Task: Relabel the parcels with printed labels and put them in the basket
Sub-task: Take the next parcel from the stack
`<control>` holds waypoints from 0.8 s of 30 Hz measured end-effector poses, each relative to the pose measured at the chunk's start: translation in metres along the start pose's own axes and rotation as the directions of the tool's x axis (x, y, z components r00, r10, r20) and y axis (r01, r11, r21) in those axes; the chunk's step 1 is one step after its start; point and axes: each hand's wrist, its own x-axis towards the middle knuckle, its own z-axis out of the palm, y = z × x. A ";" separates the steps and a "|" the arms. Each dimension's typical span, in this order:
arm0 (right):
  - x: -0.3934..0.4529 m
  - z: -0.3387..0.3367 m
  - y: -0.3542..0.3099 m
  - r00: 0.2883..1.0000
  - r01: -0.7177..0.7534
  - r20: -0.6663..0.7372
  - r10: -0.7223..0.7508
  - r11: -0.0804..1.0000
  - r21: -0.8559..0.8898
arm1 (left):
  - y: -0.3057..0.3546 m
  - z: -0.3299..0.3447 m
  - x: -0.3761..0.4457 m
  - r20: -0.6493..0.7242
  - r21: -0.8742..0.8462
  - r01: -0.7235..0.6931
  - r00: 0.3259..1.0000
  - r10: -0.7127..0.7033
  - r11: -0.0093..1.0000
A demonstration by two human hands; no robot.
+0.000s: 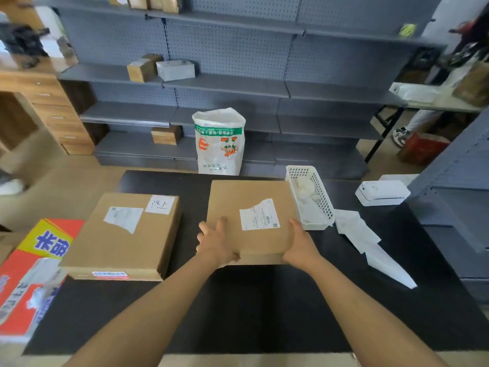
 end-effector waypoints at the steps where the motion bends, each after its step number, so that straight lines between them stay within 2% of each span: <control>1: 0.004 0.002 0.006 1.000 -0.006 0.018 0.006 1.000 -0.014 | -0.001 0.007 0.001 0.002 -0.004 0.012 1.000 -0.012 1.000; 6: 0.024 0.023 0.028 0.997 -0.025 0.068 0.029 0.998 -0.057 | -0.015 0.040 0.015 0.004 -0.007 0.043 0.999 -0.043 0.999; 10: 0.039 0.044 0.037 0.995 -0.049 0.081 0.050 0.999 -0.014 | -0.029 0.059 0.031 -0.029 -0.032 0.017 0.999 -0.018 0.999; 13: 0.046 0.056 0.040 0.997 -0.062 0.048 0.064 0.997 -0.042 | -0.035 0.072 0.040 -0.007 -0.047 0.009 1.000 -0.009 0.999; 18: 0.046 0.064 0.038 0.994 -0.109 -0.038 0.103 0.972 -0.208 | -0.042 0.072 0.048 0.018 -0.026 -0.009 1.000 0.009 1.000; 24: 0.048 0.055 0.037 0.997 -0.068 -0.059 0.055 0.964 -0.256 | -0.049 0.061 0.055 0.135 0.102 -0.041 0.990 0.027 0.994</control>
